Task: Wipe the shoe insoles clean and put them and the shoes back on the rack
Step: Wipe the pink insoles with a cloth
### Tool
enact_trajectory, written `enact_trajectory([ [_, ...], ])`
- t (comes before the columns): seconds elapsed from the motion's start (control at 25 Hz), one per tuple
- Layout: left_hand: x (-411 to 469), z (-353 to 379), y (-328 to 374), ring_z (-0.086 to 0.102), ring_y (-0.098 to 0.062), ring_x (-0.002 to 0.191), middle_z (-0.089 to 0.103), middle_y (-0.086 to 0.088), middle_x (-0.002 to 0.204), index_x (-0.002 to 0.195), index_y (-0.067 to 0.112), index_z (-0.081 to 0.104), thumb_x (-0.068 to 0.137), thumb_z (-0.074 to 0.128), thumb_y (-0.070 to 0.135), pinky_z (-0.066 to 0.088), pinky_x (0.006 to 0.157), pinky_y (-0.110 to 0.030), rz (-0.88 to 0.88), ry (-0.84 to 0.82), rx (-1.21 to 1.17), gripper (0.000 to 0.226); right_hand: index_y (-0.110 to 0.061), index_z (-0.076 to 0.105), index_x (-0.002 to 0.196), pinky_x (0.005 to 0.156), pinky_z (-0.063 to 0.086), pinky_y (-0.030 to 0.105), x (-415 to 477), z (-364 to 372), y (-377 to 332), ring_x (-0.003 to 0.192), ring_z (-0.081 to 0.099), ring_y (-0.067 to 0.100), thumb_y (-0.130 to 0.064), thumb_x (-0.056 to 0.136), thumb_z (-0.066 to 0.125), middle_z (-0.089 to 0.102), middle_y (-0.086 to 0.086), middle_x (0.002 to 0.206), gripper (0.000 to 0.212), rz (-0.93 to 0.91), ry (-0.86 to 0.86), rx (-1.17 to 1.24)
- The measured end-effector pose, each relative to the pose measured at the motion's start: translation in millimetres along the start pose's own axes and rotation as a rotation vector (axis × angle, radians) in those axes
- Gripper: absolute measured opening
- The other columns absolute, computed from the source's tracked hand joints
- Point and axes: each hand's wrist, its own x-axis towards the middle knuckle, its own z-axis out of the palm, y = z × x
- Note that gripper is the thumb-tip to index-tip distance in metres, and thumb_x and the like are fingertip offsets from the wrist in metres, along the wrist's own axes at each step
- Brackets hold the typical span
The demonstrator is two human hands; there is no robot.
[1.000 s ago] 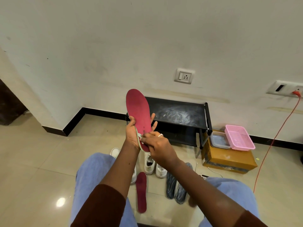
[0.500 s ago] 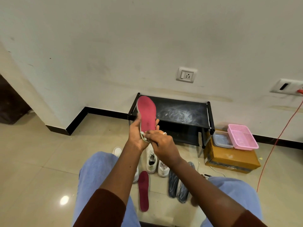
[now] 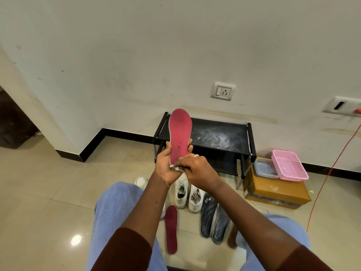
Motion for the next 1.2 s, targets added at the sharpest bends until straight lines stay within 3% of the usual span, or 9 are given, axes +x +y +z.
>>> enact_trajectory([
  [0.16, 0, 6, -10, 0.062, -0.024, 0.108, 0.062, -0.013, 0.117, 0.127, -0.001, 0.052, 0.090, 0.040, 0.049, 0.049, 0.095, -0.035, -0.024, -0.024, 0.027, 0.063, -0.001, 0.072, 0.079, 0.069, 0.052, 0.031, 14, 5, -6, 0.070, 0.068, 0.027, 0.003, 0.069, 0.056, 0.072, 0.011, 0.076, 0.019, 0.019, 0.129, -0.113],
  [0.28, 0, 7, -15, 0.065, -0.025, 0.098, 0.066, -0.012, 0.102, 0.111, 0.003, 0.060, 0.092, 0.039, 0.048, 0.054, 0.086, -0.037, -0.016, -0.012, -0.060, 0.053, 0.002, 0.071, 0.074, 0.064, 0.053, 0.029, 24, 10, -7, 0.062, 0.065, 0.025, 0.003, 0.070, 0.055, 0.069, 0.013, 0.070, 0.016, 0.080, 0.209, -0.163],
  [0.48, 1, 0, -10, 0.067, -0.027, 0.098, 0.061, -0.016, 0.113, 0.128, -0.002, 0.049, 0.095, 0.032, 0.050, 0.054, 0.087, -0.037, 0.013, 0.027, -0.028, 0.064, -0.007, 0.072, 0.093, 0.078, 0.053, 0.036, 10, 11, 1, 0.082, 0.066, 0.026, -0.001, 0.079, 0.055, 0.072, 0.007, 0.088, 0.022, 0.135, 0.085, -0.019],
  [0.72, -5, -1, -9, 0.067, -0.022, 0.095, 0.060, -0.012, 0.120, 0.131, 0.002, 0.048, 0.084, 0.049, 0.049, 0.054, 0.086, -0.033, -0.003, 0.013, -0.050, 0.067, -0.006, 0.071, 0.087, 0.069, 0.054, 0.039, -15, 13, 4, 0.076, 0.063, 0.025, -0.005, 0.077, 0.054, 0.069, 0.005, 0.080, 0.019, -0.029, 0.022, -0.027],
  [0.92, -5, -3, -5, 0.064, -0.021, 0.099, 0.062, -0.010, 0.111, 0.132, 0.002, 0.046, 0.090, 0.045, 0.046, 0.046, 0.094, -0.029, -0.016, 0.075, -0.021, 0.061, -0.001, 0.061, 0.113, 0.090, 0.050, 0.038, -23, 18, 14, 0.096, 0.061, 0.031, -0.002, 0.079, 0.055, 0.064, 0.016, 0.108, 0.034, -0.192, -0.040, -0.206],
  [1.08, -7, -2, -2, 0.065, -0.023, 0.097, 0.063, -0.013, 0.108, 0.123, 0.000, 0.052, 0.095, 0.037, 0.048, 0.056, 0.082, -0.035, -0.018, 0.142, 0.062, 0.058, -0.005, 0.064, 0.110, 0.071, 0.056, 0.037, -15, 13, 16, 0.086, 0.066, 0.029, -0.007, 0.082, 0.058, 0.067, 0.012, 0.102, 0.029, -0.184, -0.112, -0.148],
  [1.2, -9, -3, -1, 0.059, -0.028, 0.107, 0.059, -0.019, 0.114, 0.128, -0.003, 0.048, 0.096, 0.036, 0.050, 0.056, 0.082, -0.040, -0.002, 0.134, 0.025, 0.063, -0.007, 0.068, 0.105, 0.071, 0.056, 0.037, -6, 5, 12, 0.084, 0.067, 0.026, -0.006, 0.078, 0.060, 0.070, 0.007, 0.095, 0.028, -0.114, -0.172, -0.040],
])
